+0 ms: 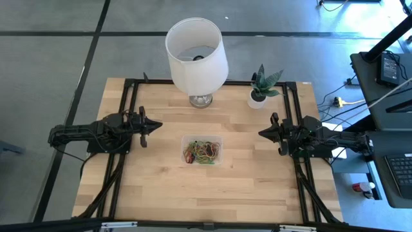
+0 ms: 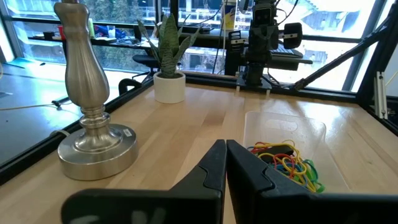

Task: Pick and place rubber bands into bin
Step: Return to Home Position

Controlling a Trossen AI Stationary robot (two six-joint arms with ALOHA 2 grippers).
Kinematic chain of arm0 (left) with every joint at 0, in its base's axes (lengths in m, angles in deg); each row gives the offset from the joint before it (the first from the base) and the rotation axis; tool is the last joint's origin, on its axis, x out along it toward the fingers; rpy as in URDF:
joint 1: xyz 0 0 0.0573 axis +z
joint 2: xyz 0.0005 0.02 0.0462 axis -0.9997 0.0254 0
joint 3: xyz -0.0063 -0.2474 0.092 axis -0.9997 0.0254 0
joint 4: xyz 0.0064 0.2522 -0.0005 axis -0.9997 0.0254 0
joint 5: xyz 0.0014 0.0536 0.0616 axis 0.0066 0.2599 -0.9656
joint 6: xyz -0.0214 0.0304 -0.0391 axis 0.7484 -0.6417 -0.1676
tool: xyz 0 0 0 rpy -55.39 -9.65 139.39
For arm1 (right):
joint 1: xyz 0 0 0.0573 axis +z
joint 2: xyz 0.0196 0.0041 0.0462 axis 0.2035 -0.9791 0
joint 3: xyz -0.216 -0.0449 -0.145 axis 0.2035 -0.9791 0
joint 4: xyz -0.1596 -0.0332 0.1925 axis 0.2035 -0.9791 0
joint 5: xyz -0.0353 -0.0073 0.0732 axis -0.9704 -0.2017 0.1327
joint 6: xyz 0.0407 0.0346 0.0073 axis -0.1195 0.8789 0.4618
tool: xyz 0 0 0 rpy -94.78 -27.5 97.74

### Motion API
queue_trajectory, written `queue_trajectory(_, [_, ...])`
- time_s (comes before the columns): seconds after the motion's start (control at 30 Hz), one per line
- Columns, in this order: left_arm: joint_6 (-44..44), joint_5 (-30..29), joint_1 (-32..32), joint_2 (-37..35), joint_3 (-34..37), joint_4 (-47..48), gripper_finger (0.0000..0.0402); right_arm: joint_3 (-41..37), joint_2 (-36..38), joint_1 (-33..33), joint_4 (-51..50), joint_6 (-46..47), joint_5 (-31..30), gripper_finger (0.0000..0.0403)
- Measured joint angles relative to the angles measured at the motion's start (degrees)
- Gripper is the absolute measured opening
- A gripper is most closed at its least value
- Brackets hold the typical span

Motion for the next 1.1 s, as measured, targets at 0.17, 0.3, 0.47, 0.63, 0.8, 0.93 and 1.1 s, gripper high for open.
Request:
queue_trajectory(0.17, [0.0,0.01,0.0,0.0,0.0,0.0,0.001,0.0,0.0,0.0,0.02,0.01,-0.02,0.002])
queue_trajectory(0.3, [0.0,0.0,-0.02,0.0,0.0,0.0,0.001,0.0,0.0,0.0,0.01,0.0,-0.02,0.002])
queue_trajectory(0.47, [-0.01,0.01,-0.01,0.0,0.0,0.0,0.0006,-0.01,0.0,0.0,0.02,0.01,-0.02,0.002])
queue_trajectory(0.63, [0.0,0.0,0.0,0.0,0.0,0.0,0.0009,-0.02,0.0,0.0,0.02,0.0,-0.02,0.0019])
queue_trajectory(0.8, [-0.01,0.02,-0.01,0.0,0.0,0.0,0.0011,-0.02,0.0,0.0,0.01,0.0,-0.02,0.0019])
queue_trajectory(0.93, [0.0,0.01,-0.01,0.0,0.0,0.0,0.0008,-0.02,0.0,0.0,0.02,0.05,-0.02,0.002])
queue_trajectory(1.1, [-0.01,0.0,-0.02,0.0,0.0,0.0,0.0007,-0.02,0.0,0.0,0.02,0.06,-0.02,0.002])
